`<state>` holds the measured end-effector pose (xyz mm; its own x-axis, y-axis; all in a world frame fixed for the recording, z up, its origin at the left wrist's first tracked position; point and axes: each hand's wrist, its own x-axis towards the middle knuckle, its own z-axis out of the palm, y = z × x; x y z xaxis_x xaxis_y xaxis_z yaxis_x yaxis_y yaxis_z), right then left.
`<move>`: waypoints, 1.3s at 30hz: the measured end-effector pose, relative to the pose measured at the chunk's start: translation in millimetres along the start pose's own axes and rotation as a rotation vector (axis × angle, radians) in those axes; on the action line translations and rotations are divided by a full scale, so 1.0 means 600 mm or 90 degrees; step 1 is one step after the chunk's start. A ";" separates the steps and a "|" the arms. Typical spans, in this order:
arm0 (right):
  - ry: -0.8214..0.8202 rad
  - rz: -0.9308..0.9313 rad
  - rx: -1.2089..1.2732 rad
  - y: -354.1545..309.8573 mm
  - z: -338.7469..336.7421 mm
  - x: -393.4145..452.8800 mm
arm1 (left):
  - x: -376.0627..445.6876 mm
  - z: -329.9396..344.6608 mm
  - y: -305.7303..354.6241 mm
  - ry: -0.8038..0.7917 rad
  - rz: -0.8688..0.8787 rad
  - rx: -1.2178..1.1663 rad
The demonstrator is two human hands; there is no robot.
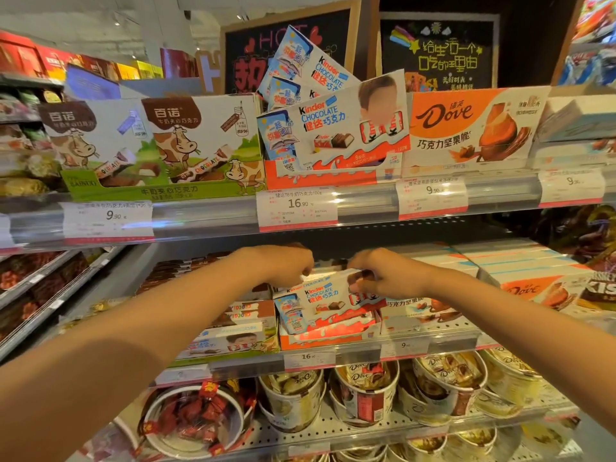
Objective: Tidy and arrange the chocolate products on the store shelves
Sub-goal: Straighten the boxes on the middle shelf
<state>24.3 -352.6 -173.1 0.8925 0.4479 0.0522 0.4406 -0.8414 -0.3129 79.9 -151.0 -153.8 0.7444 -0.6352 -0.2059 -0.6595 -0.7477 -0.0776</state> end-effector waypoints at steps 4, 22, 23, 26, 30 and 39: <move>0.016 0.031 0.045 0.003 0.013 0.012 | -0.056 -0.005 -0.004 0.166 0.055 -0.030; -0.074 0.065 -0.250 -0.019 0.041 0.062 | -0.244 0.141 -0.182 0.322 -0.031 -0.168; -0.076 0.063 -0.241 -0.021 0.044 0.063 | -0.244 0.141 -0.187 0.294 -0.049 -0.214; -0.080 0.066 -0.239 -0.023 0.055 0.068 | -0.242 0.131 -0.184 0.234 -0.038 -0.287; -0.086 0.120 -0.163 -0.022 0.060 0.074 | -0.228 0.129 -0.185 0.219 -0.030 -0.321; -0.127 0.129 -0.180 -0.031 0.050 0.080 | -0.211 0.129 -0.196 0.204 -0.016 -0.313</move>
<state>56.4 -306.5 -193.2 0.9401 0.2907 -0.1781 0.2913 -0.9563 -0.0234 55.1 32.3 -194.3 0.8041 -0.5859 0.1009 -0.5722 -0.7166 0.3988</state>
